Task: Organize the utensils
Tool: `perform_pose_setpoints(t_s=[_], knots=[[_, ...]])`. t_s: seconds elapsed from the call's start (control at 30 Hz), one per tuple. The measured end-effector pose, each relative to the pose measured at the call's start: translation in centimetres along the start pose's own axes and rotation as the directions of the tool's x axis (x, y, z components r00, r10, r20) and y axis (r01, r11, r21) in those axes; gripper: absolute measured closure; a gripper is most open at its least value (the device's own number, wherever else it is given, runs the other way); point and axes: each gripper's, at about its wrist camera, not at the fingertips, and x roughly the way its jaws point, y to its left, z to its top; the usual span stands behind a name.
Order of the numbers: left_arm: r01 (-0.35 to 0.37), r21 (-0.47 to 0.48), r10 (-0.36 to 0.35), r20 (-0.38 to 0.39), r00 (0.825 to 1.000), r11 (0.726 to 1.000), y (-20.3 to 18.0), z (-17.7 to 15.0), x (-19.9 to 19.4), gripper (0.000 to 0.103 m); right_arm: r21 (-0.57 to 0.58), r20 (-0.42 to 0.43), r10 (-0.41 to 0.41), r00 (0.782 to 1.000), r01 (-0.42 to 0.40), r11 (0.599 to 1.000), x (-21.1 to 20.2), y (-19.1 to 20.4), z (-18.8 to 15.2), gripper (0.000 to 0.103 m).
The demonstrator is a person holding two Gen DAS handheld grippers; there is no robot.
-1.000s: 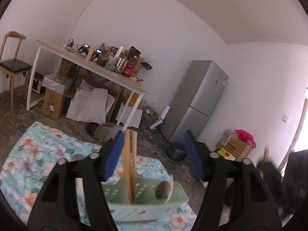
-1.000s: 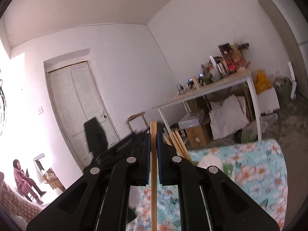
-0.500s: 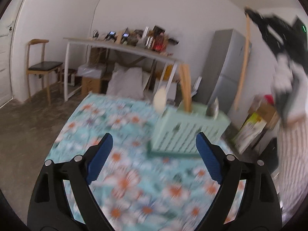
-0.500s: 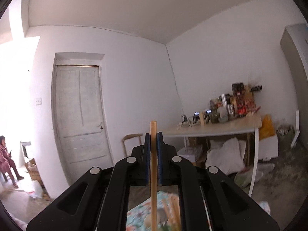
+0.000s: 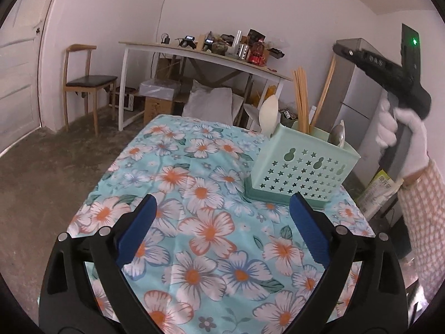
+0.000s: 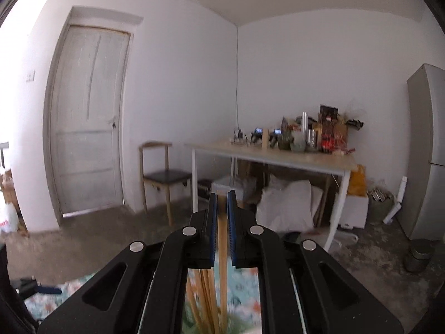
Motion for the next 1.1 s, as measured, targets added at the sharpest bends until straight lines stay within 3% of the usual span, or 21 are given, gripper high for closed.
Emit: perform_pose_setpoints(t_s=[0.07,0.33,0.43,0.5,0.57,0.7,0.8,0.87,1.1], knots=[[-0.012,0.011,0.012,0.006,1.0,1.0,-0.2,0.1,-0.4,0.01,0.008,0.001,-0.011,1.0,0.011,1.0,-1.3,0.0,-0.1,0.073],[-0.105,0.048,0.103,0.032,0.994,0.993,-1.5,1.2,-2.9,0.01,0.131,0.018,-0.035,0.999,0.032,0.991,-9.6,0.9,-1.4,0.054],[-0.138,0.062,0.136,0.031,0.99,0.989,-2.1,1.5,-3.7,0.01,0.184,-0.035,-0.03,0.999,0.036,0.982,-11.5,1.6,-3.4,0.041],[-0.183,0.082,0.182,0.025,0.983,0.98,-2.6,1.7,-4.1,0.01,0.188,-0.12,-0.095,0.988,0.116,0.975,-12.3,2.6,-5.3,0.032],[-0.218,0.097,0.218,0.013,0.976,0.971,-3.0,1.9,-4.2,0.01,0.184,-0.221,-0.159,0.962,0.201,0.962,-12.4,3.4,-7.2,0.026],[-0.255,0.106,0.259,-0.022,0.966,0.961,-3.8,2.1,-4.1,0.01,0.177,-0.357,-0.21,0.91,0.287,0.941,-12.6,4.4,-10.1,0.015],[-0.259,0.111,0.265,-0.039,0.964,0.96,-4.7,2.0,-4.1,0.01,0.1,-0.443,-0.29,0.849,0.368,0.924,-12.5,5.2,-11.5,0.012],[-0.268,0.117,0.275,-0.05,0.96,0.956,-5.4,2.0,-4.0,0.01,0.043,-0.463,-0.338,0.819,0.402,0.915,-12.7,5.7,-11.8,0.011],[-0.324,0.104,0.332,-0.07,0.941,0.94,-6.5,1.9,-4.2,0.01,0.047,-0.468,-0.408,0.784,0.483,0.874,-13.8,5.5,-12.1,0.008]])
